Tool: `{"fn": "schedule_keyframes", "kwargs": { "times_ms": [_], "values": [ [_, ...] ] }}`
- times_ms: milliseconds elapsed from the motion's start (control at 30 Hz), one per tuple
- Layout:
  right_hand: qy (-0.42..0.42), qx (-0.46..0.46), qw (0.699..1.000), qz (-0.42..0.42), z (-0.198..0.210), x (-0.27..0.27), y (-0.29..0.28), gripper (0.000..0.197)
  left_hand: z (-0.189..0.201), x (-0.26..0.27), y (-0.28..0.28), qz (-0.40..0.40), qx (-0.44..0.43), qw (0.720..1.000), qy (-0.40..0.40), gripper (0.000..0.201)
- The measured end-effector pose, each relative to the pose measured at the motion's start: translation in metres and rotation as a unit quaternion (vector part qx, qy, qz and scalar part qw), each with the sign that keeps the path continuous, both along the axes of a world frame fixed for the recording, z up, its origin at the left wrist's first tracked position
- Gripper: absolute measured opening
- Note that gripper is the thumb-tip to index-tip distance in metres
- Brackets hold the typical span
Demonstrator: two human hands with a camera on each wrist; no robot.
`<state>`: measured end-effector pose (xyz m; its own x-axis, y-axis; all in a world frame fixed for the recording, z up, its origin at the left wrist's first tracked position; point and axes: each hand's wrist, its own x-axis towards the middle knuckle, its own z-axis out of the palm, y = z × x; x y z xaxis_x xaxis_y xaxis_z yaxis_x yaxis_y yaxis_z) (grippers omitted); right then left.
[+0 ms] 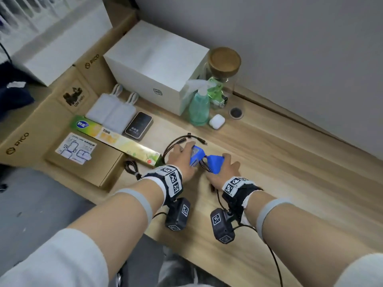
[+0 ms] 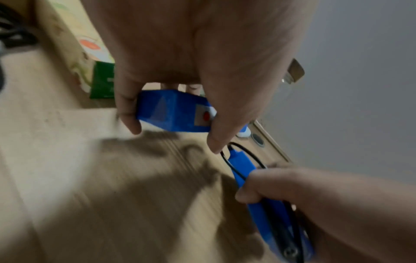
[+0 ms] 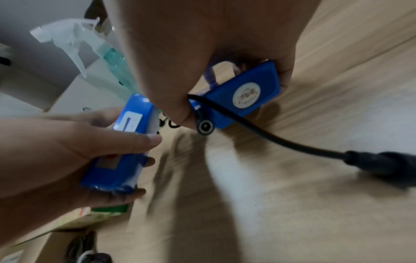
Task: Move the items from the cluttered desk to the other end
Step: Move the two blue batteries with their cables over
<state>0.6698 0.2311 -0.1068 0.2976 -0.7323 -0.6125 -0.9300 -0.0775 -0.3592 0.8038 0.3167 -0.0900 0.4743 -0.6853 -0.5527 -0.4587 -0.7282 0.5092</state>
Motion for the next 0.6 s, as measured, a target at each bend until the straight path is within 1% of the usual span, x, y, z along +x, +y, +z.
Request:
{"fn": "schedule_keyframes", "kwargs": {
  "times_ms": [133,200,367,467,533,600],
  "values": [
    [0.005,-0.032,0.999,-0.018,-0.007,0.023,-0.002,0.09,-0.005,0.02,-0.01,-0.017,0.017,0.998,-0.062,0.062],
    [0.003,-0.034,0.999,-0.024,-0.008,0.034,-0.004,0.092,-0.003,0.031,-0.019,-0.008,0.025,0.995,-0.1,0.06],
    [-0.008,-0.036,0.999,-0.029,-0.014,0.057,-0.006,0.095,-0.01,0.057,-0.029,0.017,0.026,0.982,-0.184,0.067],
    [-0.043,-0.019,0.998,-0.036,-0.015,0.067,-0.008,0.101,-0.015,0.075,-0.027,0.03,0.065,0.97,-0.232,0.076],
    [-0.071,-0.006,0.997,-0.027,-0.015,0.072,-0.009,0.104,-0.019,0.085,-0.022,0.059,0.079,0.969,-0.228,0.077],
    [-0.098,0.004,0.995,-0.019,-0.015,0.078,-0.009,0.103,-0.022,0.093,-0.016,0.084,0.08,0.97,-0.213,0.081]
  ]
}}
